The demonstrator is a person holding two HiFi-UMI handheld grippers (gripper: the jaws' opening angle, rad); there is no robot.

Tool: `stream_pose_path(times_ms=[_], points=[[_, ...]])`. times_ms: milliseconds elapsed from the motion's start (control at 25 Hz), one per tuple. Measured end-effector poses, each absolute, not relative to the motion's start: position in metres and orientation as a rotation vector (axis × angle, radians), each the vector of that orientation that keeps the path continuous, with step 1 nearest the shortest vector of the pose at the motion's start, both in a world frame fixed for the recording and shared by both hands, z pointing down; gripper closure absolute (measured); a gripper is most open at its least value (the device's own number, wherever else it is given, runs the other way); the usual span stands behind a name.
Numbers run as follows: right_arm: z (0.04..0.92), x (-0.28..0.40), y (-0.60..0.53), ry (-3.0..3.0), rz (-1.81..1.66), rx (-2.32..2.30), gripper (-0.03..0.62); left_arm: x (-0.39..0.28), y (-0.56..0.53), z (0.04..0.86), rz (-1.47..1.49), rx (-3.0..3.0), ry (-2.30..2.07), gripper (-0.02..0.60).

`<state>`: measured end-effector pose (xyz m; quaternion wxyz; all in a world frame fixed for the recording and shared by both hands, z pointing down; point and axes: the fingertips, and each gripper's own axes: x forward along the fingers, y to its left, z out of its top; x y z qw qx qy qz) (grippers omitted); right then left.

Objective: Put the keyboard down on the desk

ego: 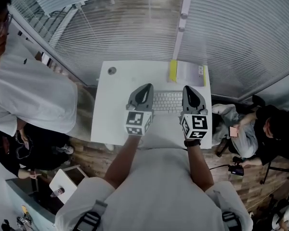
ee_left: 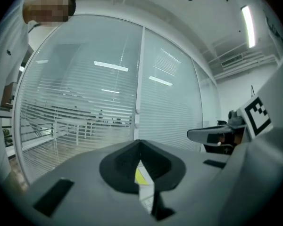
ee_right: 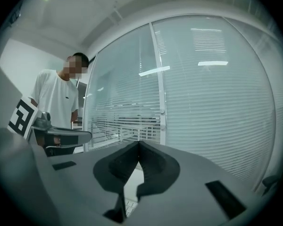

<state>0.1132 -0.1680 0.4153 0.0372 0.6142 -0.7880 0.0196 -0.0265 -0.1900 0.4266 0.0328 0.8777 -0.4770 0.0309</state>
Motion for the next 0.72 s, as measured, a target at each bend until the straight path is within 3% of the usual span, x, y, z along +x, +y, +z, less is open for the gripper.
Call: stream_pose_path(times_ms=[720], points=[[0.437, 0.11, -0.165, -2.399, 0.082, 1.899, 0.583, -0.029, -0.188, 0.44, 0.056, 2.695, -1.466, 0.566]])
